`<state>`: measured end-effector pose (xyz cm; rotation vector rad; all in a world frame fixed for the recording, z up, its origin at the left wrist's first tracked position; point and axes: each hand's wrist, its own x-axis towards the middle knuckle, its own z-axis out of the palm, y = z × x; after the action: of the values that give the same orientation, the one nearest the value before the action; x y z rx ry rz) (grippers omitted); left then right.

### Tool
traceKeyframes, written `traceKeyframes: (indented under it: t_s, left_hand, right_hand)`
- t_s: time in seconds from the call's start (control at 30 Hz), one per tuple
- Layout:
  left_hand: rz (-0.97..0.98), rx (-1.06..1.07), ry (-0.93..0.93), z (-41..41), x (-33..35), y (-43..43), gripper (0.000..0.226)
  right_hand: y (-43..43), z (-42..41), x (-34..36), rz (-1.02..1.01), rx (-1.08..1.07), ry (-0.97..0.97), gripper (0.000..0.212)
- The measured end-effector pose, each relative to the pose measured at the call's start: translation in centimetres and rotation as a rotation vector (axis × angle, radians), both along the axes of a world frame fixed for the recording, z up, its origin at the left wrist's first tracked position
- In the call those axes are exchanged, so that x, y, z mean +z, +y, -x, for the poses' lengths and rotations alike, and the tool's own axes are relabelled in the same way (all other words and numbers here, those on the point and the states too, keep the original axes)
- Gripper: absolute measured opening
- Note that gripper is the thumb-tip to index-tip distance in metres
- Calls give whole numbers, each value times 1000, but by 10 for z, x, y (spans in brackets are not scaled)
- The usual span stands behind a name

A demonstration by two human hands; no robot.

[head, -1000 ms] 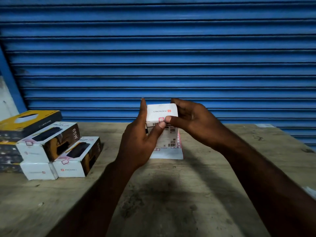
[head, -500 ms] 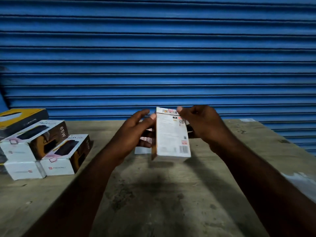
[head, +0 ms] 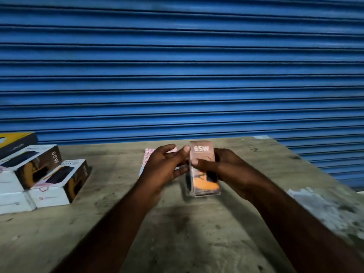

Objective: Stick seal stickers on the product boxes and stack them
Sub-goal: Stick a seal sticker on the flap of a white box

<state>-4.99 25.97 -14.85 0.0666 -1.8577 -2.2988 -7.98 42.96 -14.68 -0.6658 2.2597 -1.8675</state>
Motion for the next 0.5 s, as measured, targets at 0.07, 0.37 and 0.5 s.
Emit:
traceKeyframes:
  t_s: [0.07, 0.37, 0.5]
  left_hand:
    - [48, -8, 0, -1, -2, 3, 43]
    - [168, -163, -154, -3, -1, 47, 34]
    - [161, -105, -128, 10, -4, 74, 21]
  right_hand:
    - [8, -3, -2, 116, 21, -44, 25]
    - [63, -9, -2, 282, -59, -163, 64]
    - [93, -3, -1, 241, -249, -131, 36]
